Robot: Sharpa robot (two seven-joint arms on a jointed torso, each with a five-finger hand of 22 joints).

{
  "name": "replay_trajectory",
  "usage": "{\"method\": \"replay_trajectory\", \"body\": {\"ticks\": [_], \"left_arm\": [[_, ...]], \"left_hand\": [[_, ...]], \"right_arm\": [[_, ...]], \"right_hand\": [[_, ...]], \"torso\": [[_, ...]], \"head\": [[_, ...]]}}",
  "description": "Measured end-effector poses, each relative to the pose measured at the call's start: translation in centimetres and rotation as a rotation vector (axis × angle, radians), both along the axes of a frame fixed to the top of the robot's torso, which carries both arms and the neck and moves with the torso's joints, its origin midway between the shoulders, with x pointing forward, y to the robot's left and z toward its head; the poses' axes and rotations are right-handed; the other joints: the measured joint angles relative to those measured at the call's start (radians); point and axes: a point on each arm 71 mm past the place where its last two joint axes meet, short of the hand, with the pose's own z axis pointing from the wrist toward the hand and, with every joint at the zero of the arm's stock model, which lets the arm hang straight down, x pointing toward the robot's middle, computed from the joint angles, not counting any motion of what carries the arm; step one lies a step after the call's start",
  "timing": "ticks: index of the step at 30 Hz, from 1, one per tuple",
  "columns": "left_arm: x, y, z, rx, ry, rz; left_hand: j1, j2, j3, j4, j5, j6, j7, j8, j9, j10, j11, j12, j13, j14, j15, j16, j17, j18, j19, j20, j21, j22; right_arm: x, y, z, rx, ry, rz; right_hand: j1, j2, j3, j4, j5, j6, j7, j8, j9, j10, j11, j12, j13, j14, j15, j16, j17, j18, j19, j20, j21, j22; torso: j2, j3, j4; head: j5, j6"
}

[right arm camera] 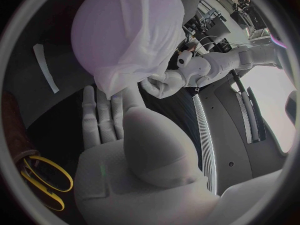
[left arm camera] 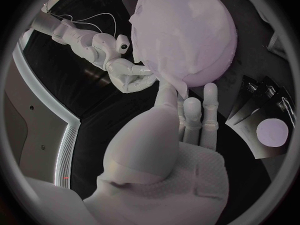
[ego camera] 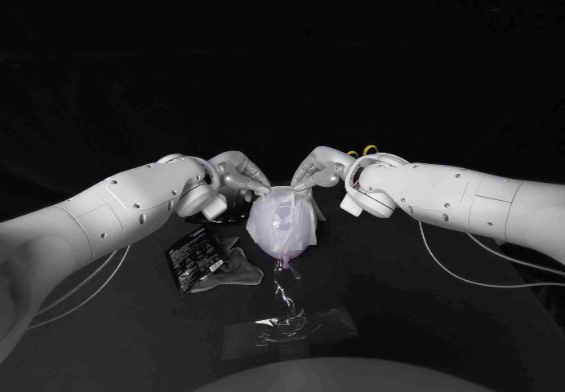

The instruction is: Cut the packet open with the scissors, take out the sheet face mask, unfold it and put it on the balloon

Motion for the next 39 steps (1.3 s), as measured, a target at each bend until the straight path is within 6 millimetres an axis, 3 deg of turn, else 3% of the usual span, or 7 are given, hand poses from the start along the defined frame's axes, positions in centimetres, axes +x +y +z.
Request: {"method": "replay_trajectory", "body": {"ticks": [8, 14, 27, 31, 35, 37, 39], "left_arm": [[0.13, 0.09, 0.13, -0.007, -0.020, 0.021], [0.36, 0.33, 0.23, -0.019, -0.033, 0.053], [0.58, 0.59, 0.38, -0.034, -0.038, 0.098], [0.60, 0.60, 0.40, -0.031, -0.037, 0.104], [0.63, 0.52, 0.40, -0.027, -0.036, 0.108], [0.63, 0.43, 0.39, -0.025, -0.035, 0.109], [0.64, 0.31, 0.38, -0.023, -0.035, 0.111]], "left_hand": [[0.000, 0.000, 0.000, 0.000, 0.000, 0.000, 0.000, 0.005, 0.004, 0.000, 0.000, 0.000, 0.001, 0.009, -0.002, 0.001, 0.011, -0.001, 0.002, -0.005, 0.004, 0.003], [-0.016, 0.016, 0.000, 0.000, 0.000, 0.000, 0.000, 0.008, 0.008, 0.003, -0.003, 0.000, 0.001, 0.016, -0.002, 0.001, 0.014, -0.001, 0.002, -0.005, 0.004, 0.005], [-0.016, 0.016, 0.000, 0.000, 0.000, 0.000, -0.007, 0.012, 0.016, 0.007, 0.000, 0.000, 0.001, 0.027, -0.005, 0.000, 0.025, -0.001, 0.002, -0.005, 0.009, 0.009], [-0.016, 0.016, 0.002, -0.002, 0.000, 0.000, -0.007, 0.012, 0.016, 0.010, -0.004, 0.000, 0.001, 0.030, -0.002, 0.000, 0.027, -0.001, 0.002, -0.005, 0.013, 0.009], [-0.016, 0.016, 0.003, -0.003, 0.000, 0.000, -0.007, 0.017, 0.018, 0.010, -0.004, 0.000, 0.001, 0.034, -0.005, 0.003, 0.030, -0.001, 0.006, -0.009, 0.013, 0.010], [-0.016, 0.016, 0.003, -0.003, 0.000, 0.000, -0.007, 0.017, 0.020, 0.010, -0.004, 0.000, 0.001, 0.036, -0.008, 0.004, 0.035, -0.001, 0.006, -0.009, 0.013, 0.011], [-0.016, 0.016, 0.005, -0.005, 0.000, 0.000, -0.007, 0.017, 0.021, 0.010, -0.004, 0.000, 0.001, 0.045, -0.009, 0.005, 0.041, -0.001, 0.006, -0.009, 0.016, 0.011]], "right_arm": [[0.01, 0.19, 0.23, 0.013, -0.034, -0.018], [0.18, 0.14, 0.36, 0.017, -0.057, -0.038], [0.70, -0.02, 0.41, 0.004, -0.077, -0.074], [0.81, 0.00, 0.40, -0.004, -0.080, -0.082], [0.89, -0.02, 0.40, -0.009, -0.082, -0.089], [0.90, -0.05, 0.42, -0.009, -0.083, -0.090], [0.92, -0.08, 0.47, -0.005, -0.082, -0.092]], "right_hand": [[-0.001, 0.000, 0.003, -0.003, 0.000, 0.004, -0.004, 0.008, 0.005, 0.011, -0.004, 0.004, 0.000, 0.012, -0.002, 0.005, -0.005, -0.001, 0.004, -0.004, 0.004, 0.002], [-0.010, 0.004, 0.003, -0.003, -0.001, 0.004, -0.005, 0.008, 0.007, 0.018, -0.004, 0.004, 0.000, 0.017, -0.007, 0.005, -0.006, -0.001, 0.011, -0.004, 0.004, 0.003], [-0.010, 0.004, 0.005, -0.006, -0.001, 0.004, -0.005, 0.012, 0.008, 0.018, -0.004, 0.004, -0.001, 0.021, -0.004, 0.005, -0.008, -0.006, 0.014, -0.007, 0.004, 0.004], [-0.010, 0.004, 0.008, -0.008, -0.001, 0.004, -0.005, 0.011, 0.009, 0.020, -0.006, 0.004, -0.001, 0.024, -0.007, 0.005, -0.009, 0.007, 0.014, -0.007, 0.004, 0.004], [-0.010, 0.004, 0.008, -0.008, -0.001, 0.004, -0.005, 0.011, 0.009, 0.021, -0.007, 0.004, -0.005, 0.024, -0.007, 0.005, -0.013, 0.008, 0.014, -0.007, 0.004, 0.005], [-0.012, 0.004, 0.020, -0.002, 0.000, -0.020, 0.008, 0.005, 0.009, 0.005, 0.006, -0.016, -0.014, 0.016, 0.001, -0.007, -0.022, 0.008, 0.014, -0.007, 0.003, 0.004], [-0.051, 0.011, 0.014, 0.018, 0.000, -0.070, 0.033, -0.024, -0.001, -0.027, 0.030, -0.038, -0.027, -0.002, 0.019, -0.020, -0.030, 0.008, 0.002, 0.004, -0.007, -0.001]], "torso": [[0.000, -0.0003, 0.0000], [0.001, -0.0002, -0.0004], [0.003, 0.0001, 0.0000], [0.004, 0.0001, 0.0005], [0.005, -0.0005, 0.0004], [0.005, -0.0005, 0.0000], [0.006, -0.0006, -0.0004]], "head": [[-0.001, -0.002], [-0.001, -0.003], [0.001, -0.011], [0.001, -0.012], [0.001, -0.012], [0.003, -0.012], [0.003, -0.012]]}}
